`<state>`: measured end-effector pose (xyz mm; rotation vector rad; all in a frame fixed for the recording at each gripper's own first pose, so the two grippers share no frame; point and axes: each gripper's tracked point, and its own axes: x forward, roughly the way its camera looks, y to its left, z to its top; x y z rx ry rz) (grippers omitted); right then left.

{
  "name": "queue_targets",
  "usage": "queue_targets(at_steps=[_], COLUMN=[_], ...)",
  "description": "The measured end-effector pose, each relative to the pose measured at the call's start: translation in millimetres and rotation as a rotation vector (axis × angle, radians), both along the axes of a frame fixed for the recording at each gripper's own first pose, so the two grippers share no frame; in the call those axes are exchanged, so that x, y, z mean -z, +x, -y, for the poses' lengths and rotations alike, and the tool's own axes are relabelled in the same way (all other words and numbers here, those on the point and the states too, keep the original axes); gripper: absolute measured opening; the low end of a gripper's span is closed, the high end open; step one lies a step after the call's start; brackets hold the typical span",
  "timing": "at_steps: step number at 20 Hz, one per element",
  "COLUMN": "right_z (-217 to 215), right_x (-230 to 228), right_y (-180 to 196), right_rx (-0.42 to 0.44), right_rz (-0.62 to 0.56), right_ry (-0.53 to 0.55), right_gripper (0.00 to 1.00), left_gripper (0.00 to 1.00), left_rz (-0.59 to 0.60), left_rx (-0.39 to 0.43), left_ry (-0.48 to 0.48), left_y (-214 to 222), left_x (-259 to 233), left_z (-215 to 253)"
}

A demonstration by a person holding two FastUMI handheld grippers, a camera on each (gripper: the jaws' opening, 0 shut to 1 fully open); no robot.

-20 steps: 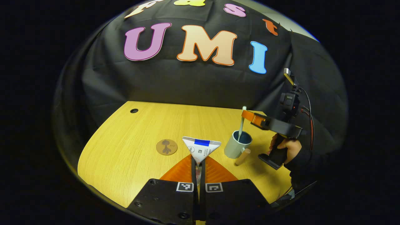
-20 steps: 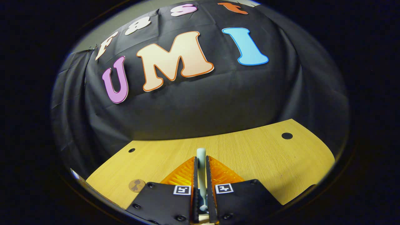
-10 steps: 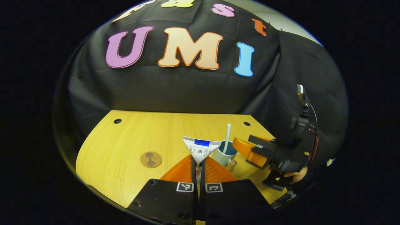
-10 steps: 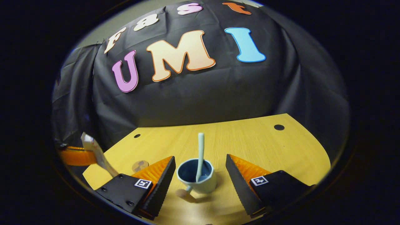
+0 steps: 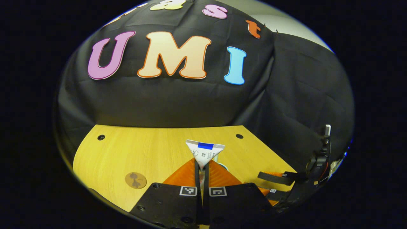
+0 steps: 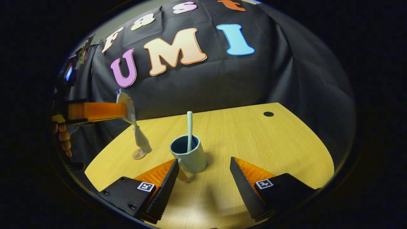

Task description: Put the toothbrush and toothpaste on the desktop into the cup, then pick up the cup and place it on the coaster on the desktop.

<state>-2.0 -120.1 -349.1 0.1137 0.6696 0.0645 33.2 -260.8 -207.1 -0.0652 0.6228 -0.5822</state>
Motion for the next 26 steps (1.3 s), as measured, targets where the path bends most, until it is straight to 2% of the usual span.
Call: queue_targets(at_steps=[8,13,19,22,24,25,26], right_z=[23.1,31.7,37.8,33.7,27.1,23.0,19.0], right_x=[-0.1,-2.9,-3.6,-5.1,-4.5,-5.7,-5.6], right_y=[-12.9,-17.3,-20.9,-18.3,-16.4,-13.8,-12.0], right_rx=[0.050,0.063,0.053,0.035,0.013,0.001,-0.014], right_rz=[-0.023,-0.028,-0.041,-0.044,-0.055,-0.059,-0.068], right_ry=[-0.011,-0.015,-0.017,-0.012,0.001,0.007,0.008], right_gripper=[0.99,0.99,0.99,0.99,0.99,0.99,0.99], left_gripper=[0.00,0.00,0.01,0.00,0.04,0.17,0.23], left_rz=[-0.013,-0.082,-0.134,-0.175,-0.162,-0.147,-0.122], left_rx=[0.043,0.010,0.014,-0.015,-0.033,-0.040,-0.046], left_ry=[-0.054,-0.070,-0.001,0.025,0.032,0.047,0.058], left_y=[12.5,9.0,-9.8,-16.3,-12.8,-14.9,-12.1], left_x=[8.9,39.6,82.0,98.1,98.5,96.9,93.3], left_z=[47.0,57.6,63.9,56.8,57.7,52.7,48.4])
